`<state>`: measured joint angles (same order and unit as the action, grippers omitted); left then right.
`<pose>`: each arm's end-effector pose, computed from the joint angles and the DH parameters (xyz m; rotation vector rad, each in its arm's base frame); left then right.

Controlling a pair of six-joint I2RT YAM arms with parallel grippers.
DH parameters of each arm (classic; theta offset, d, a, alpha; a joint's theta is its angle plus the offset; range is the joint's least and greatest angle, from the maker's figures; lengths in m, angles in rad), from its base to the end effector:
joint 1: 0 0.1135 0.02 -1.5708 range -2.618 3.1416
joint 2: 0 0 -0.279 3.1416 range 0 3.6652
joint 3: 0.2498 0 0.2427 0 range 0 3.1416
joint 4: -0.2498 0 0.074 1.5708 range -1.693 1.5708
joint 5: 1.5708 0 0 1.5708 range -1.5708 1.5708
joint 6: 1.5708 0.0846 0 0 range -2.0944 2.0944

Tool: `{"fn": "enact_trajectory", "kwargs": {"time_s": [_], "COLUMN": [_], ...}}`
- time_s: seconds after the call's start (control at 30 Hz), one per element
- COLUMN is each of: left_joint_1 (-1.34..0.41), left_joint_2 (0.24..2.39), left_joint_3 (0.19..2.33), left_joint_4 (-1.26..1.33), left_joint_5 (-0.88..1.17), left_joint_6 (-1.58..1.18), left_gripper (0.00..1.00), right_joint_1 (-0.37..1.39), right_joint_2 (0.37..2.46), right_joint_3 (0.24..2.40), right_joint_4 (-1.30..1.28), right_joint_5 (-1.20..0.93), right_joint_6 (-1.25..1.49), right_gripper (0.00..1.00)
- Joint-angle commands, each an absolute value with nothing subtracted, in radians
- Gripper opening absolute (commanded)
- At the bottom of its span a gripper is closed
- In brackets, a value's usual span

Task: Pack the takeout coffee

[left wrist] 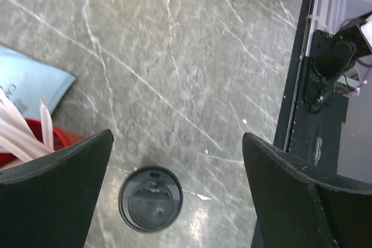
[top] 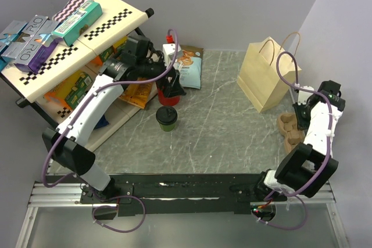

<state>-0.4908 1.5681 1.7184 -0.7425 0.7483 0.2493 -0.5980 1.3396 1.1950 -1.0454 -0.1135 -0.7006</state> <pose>0.2865 -0.2184 0.4111 1.1593 1.7844 -0.9455 0.2171 -0.1363 0.2638 -0.1719 2.7588 -0.1970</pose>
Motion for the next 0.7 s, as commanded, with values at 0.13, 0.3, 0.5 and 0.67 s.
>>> {"fn": "enact_trajectory", "kwargs": {"time_s": [0.13,0.3,0.5,0.67], "left_joint_1": [-0.499,-0.505,-0.509,-0.515], "left_joint_2": [1.588,1.562,1.551,1.552], "left_joint_3": [1.77,1.73,1.721,1.718], "left_joint_4": [-0.698,-0.693,-0.703,-0.709], "left_joint_5": [0.805,0.799,0.781,0.776], "left_joint_6": [0.239,0.235,0.238,0.238], "left_gripper": [0.99,0.99,0.99,0.99], "right_joint_1": [-0.606,-0.607,-0.611,-0.611], "right_joint_2": [1.325,1.37,1.425,1.486], "right_joint_3": [1.095,1.063,1.081,1.107], "right_joint_4": [-1.004,-0.925,-0.874,-0.861], "right_joint_5": [-0.11,-0.081,-0.075,-0.077], "right_joint_6": [-0.707,-0.716,-0.718,-0.713], "right_gripper": [0.47,0.53,0.53,0.53]}}
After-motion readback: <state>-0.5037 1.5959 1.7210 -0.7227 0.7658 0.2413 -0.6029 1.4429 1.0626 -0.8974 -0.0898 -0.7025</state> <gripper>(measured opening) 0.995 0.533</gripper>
